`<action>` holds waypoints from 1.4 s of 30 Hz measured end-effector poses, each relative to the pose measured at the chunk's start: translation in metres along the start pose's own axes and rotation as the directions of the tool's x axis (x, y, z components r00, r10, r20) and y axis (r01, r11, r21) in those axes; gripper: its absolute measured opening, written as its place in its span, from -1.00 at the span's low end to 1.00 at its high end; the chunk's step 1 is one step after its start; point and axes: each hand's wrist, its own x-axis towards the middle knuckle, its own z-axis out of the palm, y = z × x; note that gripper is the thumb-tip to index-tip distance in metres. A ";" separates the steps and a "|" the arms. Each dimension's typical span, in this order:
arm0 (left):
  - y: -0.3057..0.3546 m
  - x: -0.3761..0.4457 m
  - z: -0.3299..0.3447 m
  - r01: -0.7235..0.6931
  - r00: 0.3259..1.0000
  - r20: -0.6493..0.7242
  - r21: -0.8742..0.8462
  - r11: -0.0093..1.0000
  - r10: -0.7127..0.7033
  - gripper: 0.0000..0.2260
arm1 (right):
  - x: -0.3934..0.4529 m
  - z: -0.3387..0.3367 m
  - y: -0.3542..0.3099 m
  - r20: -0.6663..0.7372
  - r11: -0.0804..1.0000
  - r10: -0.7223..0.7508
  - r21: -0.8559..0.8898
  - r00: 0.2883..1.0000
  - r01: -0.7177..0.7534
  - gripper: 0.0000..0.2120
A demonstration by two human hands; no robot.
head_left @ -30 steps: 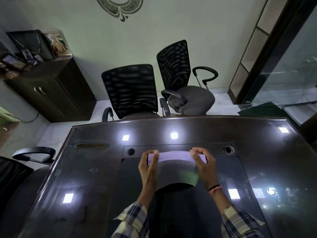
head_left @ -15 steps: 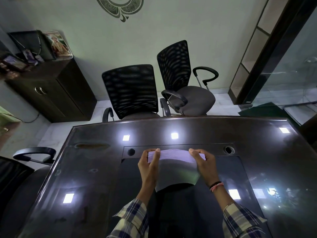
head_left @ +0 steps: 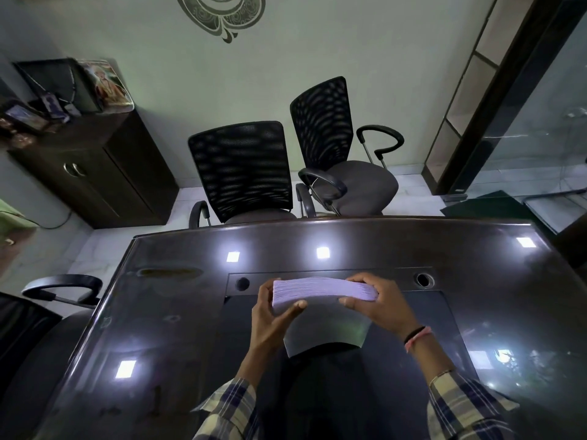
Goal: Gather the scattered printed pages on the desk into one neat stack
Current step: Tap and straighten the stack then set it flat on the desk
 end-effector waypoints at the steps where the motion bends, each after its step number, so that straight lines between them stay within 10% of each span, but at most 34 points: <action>1: 0.000 0.000 -0.001 0.002 1.000 0.003 0.012 1.000 -0.002 -0.36 | 0.006 -0.004 -0.004 0.047 0.995 -0.033 -0.095 0.998 0.038 -0.73; 8: -0.004 0.001 0.003 0.025 0.999 -0.031 0.062 0.998 -0.023 -0.46 | 0.051 0.014 -0.056 0.394 0.672 0.028 -0.688 0.919 0.274 -0.69; 20: -0.017 -0.003 -0.003 0.137 0.986 0.065 0.180 0.974 -0.151 -0.76 | 0.057 0.064 -0.091 0.560 0.633 -0.081 -0.610 0.825 0.477 -0.88; 27: -0.059 0.008 -0.055 0.175 0.967 0.131 0.282 0.943 -0.218 -0.76 | 0.051 -0.017 -0.058 0.340 0.978 -0.184 -0.028 0.922 0.206 -0.88; 34: -0.040 0.013 -0.042 0.282 0.959 0.019 -0.173 0.944 -0.283 -0.67 | 0.027 -0.024 -0.006 0.037 0.952 0.017 0.306 0.999 -0.027 -0.91; 37: -0.028 0.017 -0.010 0.256 0.933 -0.219 -0.154 0.954 -0.285 -0.80 | 0.013 0.010 0.013 -0.241 0.939 0.160 0.337 0.957 -0.072 -0.61; 42: -0.015 0.005 0.027 0.162 0.910 -0.373 -0.079 0.984 -0.180 -0.80 | -0.012 0.046 0.035 -0.367 0.864 0.315 0.493 0.875 -0.104 -0.88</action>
